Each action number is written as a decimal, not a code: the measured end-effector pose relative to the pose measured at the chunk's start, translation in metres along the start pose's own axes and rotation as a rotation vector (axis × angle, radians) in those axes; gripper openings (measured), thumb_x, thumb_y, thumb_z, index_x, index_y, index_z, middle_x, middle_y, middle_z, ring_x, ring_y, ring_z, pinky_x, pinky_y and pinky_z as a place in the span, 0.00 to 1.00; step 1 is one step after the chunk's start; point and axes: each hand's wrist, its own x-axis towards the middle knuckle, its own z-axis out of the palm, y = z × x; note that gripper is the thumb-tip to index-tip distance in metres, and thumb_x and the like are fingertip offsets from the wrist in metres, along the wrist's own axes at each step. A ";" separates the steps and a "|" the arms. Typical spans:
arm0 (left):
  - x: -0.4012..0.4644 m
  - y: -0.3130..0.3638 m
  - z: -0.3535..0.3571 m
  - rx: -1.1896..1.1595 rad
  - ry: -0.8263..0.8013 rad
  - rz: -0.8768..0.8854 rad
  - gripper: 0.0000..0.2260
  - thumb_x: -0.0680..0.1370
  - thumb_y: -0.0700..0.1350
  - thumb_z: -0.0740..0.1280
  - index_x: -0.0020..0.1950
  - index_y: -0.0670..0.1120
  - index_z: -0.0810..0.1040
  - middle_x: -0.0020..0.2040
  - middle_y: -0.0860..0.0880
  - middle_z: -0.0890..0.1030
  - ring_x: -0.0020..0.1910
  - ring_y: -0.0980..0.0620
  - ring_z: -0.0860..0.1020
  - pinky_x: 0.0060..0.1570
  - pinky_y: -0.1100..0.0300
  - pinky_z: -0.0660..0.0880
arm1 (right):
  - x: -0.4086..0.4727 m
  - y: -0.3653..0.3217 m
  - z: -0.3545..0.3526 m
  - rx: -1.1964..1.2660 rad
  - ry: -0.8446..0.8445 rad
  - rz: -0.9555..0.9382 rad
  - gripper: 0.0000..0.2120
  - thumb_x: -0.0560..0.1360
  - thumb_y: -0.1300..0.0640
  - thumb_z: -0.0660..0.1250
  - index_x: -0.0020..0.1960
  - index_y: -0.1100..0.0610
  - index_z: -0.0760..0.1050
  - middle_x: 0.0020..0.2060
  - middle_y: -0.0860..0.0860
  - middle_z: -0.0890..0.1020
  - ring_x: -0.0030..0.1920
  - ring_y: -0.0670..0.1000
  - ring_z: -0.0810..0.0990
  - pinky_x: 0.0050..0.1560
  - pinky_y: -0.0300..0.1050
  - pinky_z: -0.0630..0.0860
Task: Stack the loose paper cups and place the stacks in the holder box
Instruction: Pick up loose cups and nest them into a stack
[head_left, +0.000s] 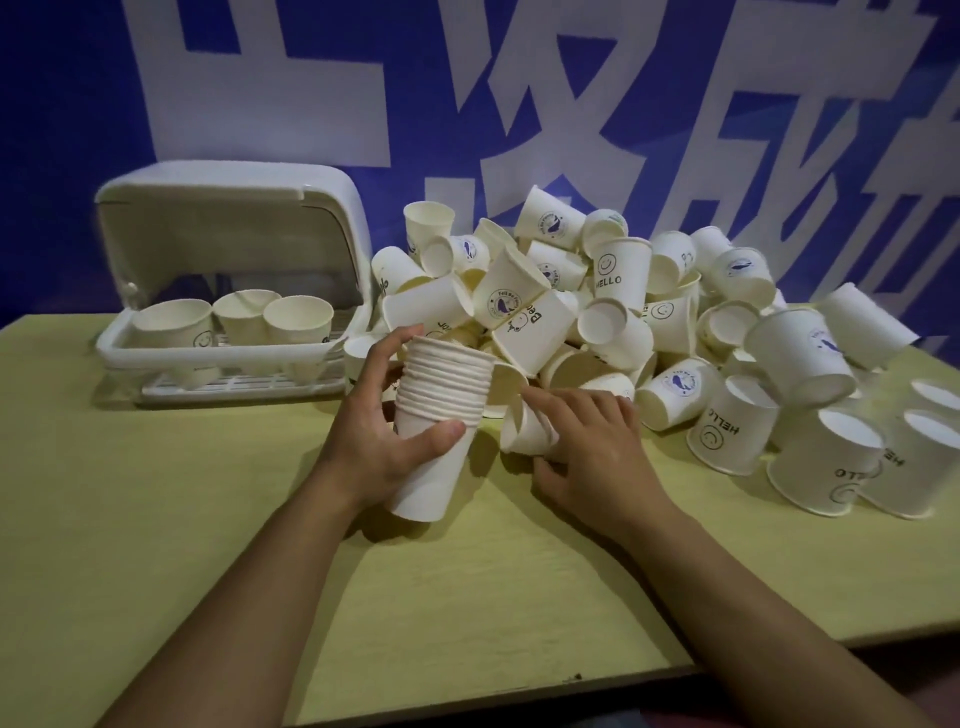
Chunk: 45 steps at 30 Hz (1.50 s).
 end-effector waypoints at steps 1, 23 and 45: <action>-0.001 0.000 0.001 0.002 -0.010 0.013 0.40 0.59 0.63 0.75 0.68 0.75 0.63 0.63 0.57 0.76 0.54 0.62 0.79 0.43 0.68 0.77 | 0.001 0.000 -0.001 0.036 0.044 0.014 0.36 0.68 0.50 0.70 0.75 0.45 0.65 0.63 0.46 0.76 0.62 0.52 0.71 0.65 0.51 0.61; -0.012 0.015 0.043 0.658 -0.148 0.462 0.43 0.68 0.66 0.68 0.78 0.70 0.50 0.73 0.60 0.66 0.57 0.52 0.79 0.46 0.50 0.83 | 0.000 -0.010 -0.019 0.797 0.763 -0.005 0.29 0.80 0.43 0.65 0.76 0.35 0.56 0.68 0.49 0.69 0.64 0.56 0.73 0.59 0.54 0.75; -0.013 0.001 0.038 0.280 0.013 0.178 0.48 0.66 0.54 0.82 0.71 0.80 0.53 0.68 0.74 0.64 0.64 0.65 0.73 0.61 0.46 0.78 | 0.038 0.031 -0.038 0.407 0.440 0.109 0.23 0.76 0.50 0.66 0.71 0.48 0.72 0.64 0.50 0.74 0.65 0.51 0.71 0.67 0.49 0.70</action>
